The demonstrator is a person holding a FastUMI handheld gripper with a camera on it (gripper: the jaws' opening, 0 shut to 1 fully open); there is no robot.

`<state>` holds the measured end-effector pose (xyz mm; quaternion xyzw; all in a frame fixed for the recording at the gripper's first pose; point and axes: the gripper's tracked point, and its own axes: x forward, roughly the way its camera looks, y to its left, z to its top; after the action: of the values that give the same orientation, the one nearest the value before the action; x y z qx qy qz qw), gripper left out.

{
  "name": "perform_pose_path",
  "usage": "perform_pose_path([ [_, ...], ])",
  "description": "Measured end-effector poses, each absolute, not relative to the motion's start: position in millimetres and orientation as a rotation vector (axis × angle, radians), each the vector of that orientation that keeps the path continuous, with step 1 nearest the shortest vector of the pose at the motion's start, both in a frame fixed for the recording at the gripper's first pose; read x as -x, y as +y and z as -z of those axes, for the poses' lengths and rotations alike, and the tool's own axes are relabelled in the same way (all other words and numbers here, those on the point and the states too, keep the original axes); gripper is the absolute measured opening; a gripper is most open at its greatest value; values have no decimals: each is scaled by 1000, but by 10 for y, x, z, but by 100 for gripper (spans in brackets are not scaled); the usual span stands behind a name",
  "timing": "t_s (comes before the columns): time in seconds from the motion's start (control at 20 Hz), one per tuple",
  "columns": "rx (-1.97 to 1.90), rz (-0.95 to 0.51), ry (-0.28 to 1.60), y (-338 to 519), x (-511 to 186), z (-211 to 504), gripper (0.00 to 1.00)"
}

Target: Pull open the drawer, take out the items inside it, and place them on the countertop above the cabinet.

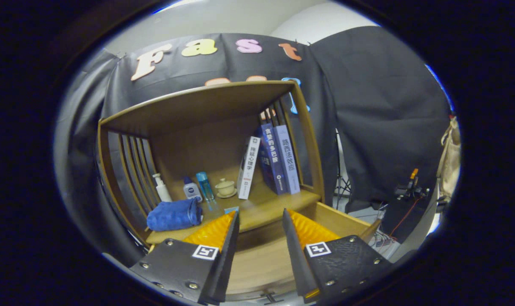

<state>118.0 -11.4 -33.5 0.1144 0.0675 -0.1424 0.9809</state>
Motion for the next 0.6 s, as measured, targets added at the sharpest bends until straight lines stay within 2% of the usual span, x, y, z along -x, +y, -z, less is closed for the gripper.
perform_pose_path([
  [0.3,-235,332,262,-174,-934,877,60],
  [0.6,-278,288,245,-23,-927,998,60],
])
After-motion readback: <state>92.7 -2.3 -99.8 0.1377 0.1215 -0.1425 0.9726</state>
